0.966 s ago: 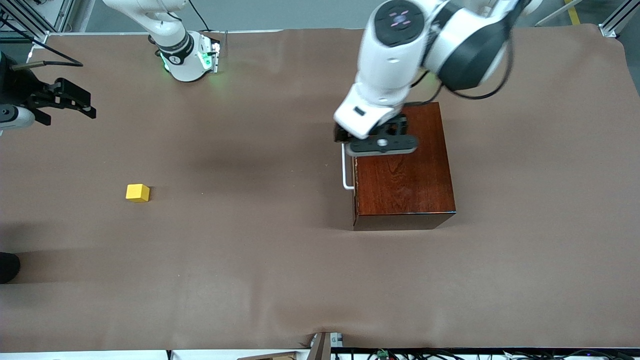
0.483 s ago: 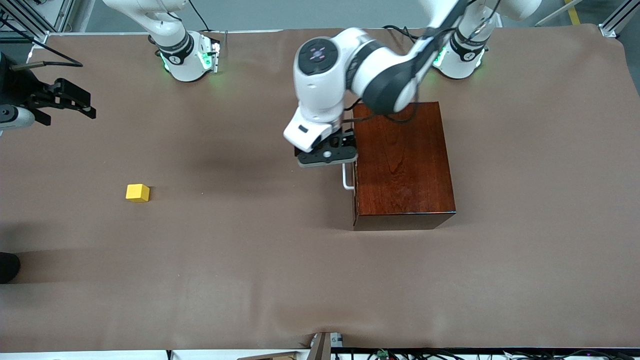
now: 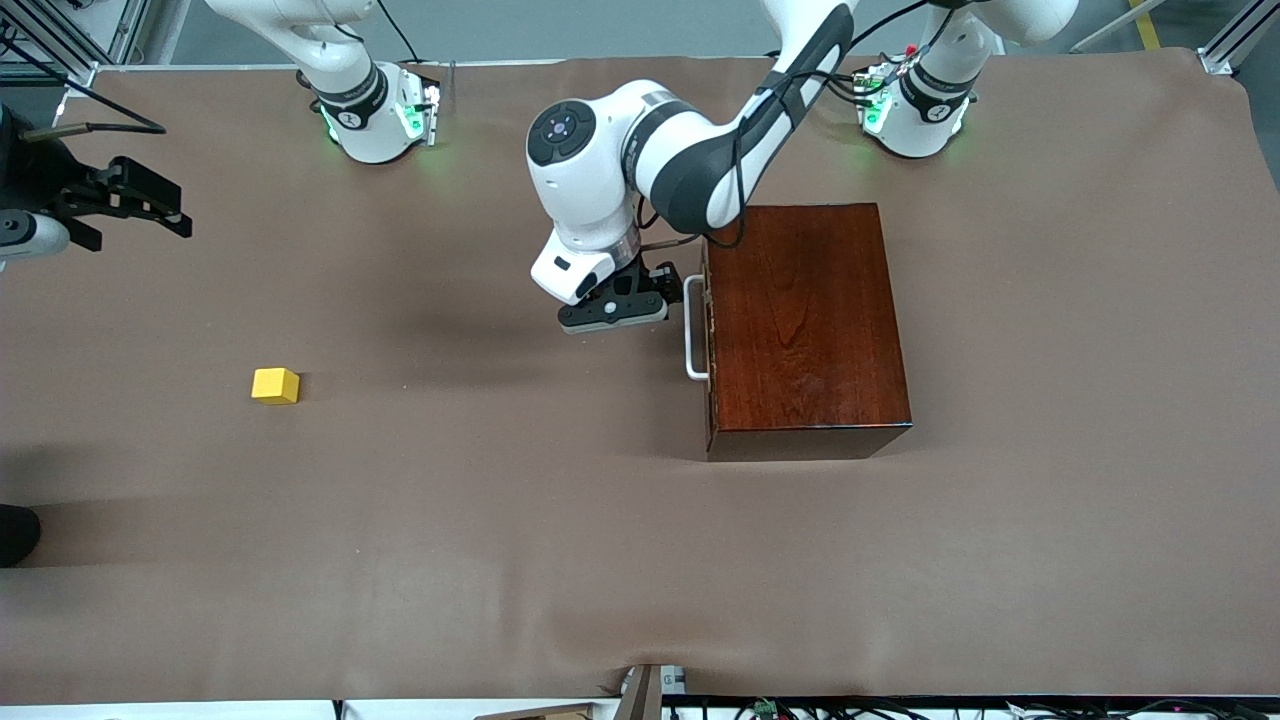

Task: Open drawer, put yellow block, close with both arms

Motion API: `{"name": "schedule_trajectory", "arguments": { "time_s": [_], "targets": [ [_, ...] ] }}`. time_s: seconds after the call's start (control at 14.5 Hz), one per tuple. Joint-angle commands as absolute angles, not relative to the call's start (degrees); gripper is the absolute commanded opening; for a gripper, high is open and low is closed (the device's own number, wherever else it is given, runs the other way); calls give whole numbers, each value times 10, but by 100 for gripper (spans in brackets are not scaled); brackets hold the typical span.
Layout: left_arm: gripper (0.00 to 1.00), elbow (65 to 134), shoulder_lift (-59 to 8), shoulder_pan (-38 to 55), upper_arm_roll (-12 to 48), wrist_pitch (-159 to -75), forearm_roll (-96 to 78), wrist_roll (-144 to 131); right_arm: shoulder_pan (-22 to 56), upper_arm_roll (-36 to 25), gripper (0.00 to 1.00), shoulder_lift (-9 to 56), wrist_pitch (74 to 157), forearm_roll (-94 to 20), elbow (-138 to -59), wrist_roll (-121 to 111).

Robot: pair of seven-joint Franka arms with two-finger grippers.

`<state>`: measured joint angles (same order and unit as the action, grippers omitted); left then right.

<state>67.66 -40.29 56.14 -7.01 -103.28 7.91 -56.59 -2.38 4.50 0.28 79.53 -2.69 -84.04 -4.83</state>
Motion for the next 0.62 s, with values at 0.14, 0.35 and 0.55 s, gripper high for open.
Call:
{"name": "schedule_trajectory", "arguments": {
  "time_s": [0.14,0.35,0.55],
  "targets": [
    [100,664,-439,584,-76,-986,135,-575,-33,50,100,-2,793,-31,-845,-43],
    [100,664,-442,585,-75,-978,136,-577,-33,50,100,-2,793,-31,-845,-43],
    [100,666,-448,584,-74,-976,143,-569,-33,50,100,-2,793,-31,-845,-43]
  ]
}}
